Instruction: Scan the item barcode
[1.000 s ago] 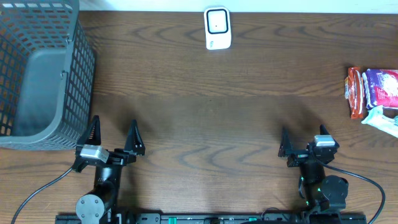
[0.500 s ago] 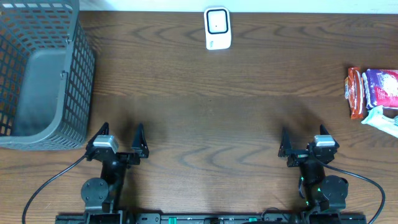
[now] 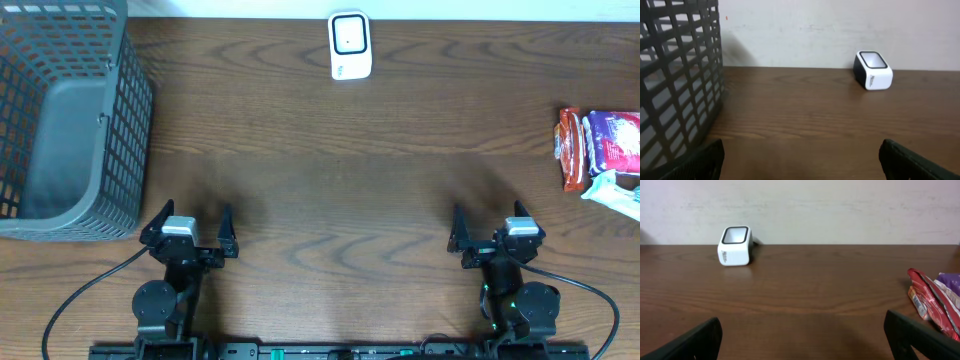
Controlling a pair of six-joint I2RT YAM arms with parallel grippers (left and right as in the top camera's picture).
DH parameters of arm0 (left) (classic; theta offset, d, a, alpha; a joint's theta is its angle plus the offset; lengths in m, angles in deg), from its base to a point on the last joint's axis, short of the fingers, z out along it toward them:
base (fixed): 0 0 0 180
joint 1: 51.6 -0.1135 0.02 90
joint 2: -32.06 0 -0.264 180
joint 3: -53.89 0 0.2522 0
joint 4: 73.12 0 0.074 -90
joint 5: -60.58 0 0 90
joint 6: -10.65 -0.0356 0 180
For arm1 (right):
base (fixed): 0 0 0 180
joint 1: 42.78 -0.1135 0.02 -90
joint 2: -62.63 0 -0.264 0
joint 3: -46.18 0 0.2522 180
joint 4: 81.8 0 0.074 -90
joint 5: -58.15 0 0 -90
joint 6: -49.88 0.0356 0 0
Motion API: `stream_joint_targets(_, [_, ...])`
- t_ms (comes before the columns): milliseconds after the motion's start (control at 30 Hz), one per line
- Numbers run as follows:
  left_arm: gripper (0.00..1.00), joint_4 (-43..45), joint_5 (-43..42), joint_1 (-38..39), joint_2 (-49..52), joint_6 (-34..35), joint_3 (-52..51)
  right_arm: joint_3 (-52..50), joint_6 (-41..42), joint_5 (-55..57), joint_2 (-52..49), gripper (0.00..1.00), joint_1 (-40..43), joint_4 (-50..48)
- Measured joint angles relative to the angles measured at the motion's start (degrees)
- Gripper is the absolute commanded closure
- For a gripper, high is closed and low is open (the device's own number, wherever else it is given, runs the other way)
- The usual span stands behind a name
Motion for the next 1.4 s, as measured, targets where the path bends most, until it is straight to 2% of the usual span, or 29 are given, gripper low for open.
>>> stream_joint_targets(400, [0.02, -0.2, 0.8, 0.0, 0.0, -1.8, 0.0, 0.0, 0.0, 0.0, 0.0, 0.01, 0.0, 0.0])
stream_joint_targets(1400, [0.02, -0.8, 2.8, 0.0, 0.0, 0.2, 0.3, 0.0, 0.0, 0.0, 0.0, 0.01, 0.0, 0.0])
